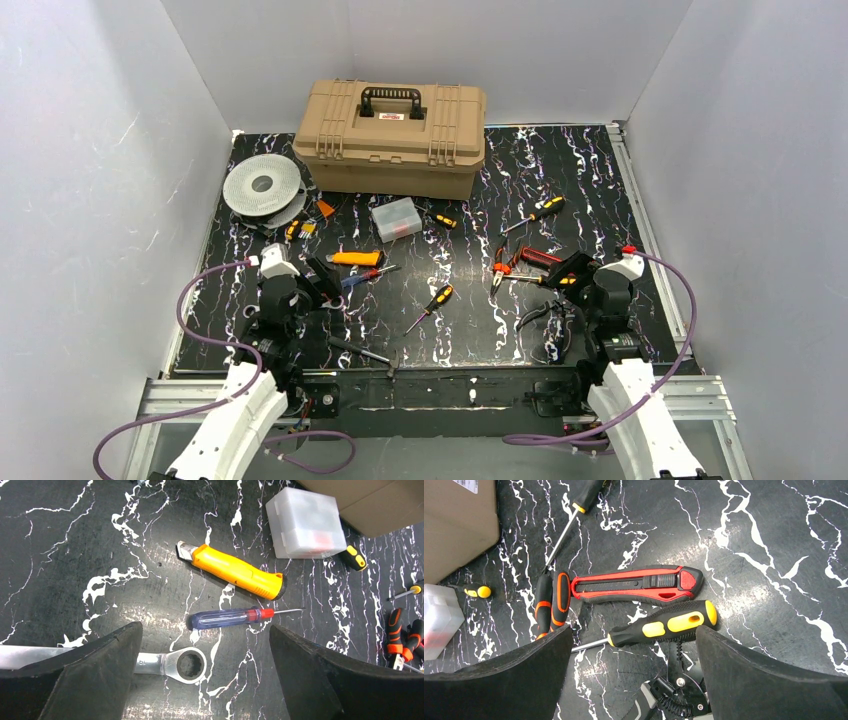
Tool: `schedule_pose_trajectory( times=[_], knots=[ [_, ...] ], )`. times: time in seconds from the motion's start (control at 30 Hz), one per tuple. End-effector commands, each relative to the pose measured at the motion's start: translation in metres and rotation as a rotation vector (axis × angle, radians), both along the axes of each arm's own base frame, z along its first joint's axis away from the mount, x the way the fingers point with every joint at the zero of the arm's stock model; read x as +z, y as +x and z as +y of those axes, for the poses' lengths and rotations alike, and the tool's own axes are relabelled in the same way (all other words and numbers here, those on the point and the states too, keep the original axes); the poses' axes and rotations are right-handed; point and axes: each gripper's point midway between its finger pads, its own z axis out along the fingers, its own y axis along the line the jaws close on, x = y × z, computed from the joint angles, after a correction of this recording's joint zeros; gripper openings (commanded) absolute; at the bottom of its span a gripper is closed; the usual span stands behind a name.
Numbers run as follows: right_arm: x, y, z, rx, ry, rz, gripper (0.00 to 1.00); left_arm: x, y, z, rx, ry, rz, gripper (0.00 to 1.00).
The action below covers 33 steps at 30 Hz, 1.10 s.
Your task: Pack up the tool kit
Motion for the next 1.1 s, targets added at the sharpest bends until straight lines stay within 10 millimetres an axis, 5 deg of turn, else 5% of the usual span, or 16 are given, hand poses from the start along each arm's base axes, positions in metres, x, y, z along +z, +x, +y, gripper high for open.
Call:
schedule_pose_trajectory(
  times=[0.0, 0.57, 0.63, 0.83, 1.07],
  knots=[
    [0.025, 0.008, -0.002, -0.022, 0.012, -0.073, 1.00, 0.008, 0.003, -0.002, -0.002, -0.006, -0.006, 1.00],
    [0.025, 0.008, 0.001, 0.000, 0.013, -0.052, 1.00, 0.010, 0.001, -0.013, -0.061, -0.035, -0.011, 0.99],
    [0.037, 0.008, 0.007, 0.050, 0.002, -0.095, 1.00, 0.016, 0.001, -0.013, -0.048, -0.054, -0.018, 0.99],
    [0.099, 0.010, 0.036, 0.185, 0.095, -0.265, 1.00, 0.068, 0.003, -0.004, 0.099, -0.176, -0.024, 0.99],
    [0.142, 0.025, 0.099, 0.507, 0.261, -0.207, 0.95, 0.148, 0.027, 0.009, 0.181, -0.129, -0.065, 1.00]
  ],
)
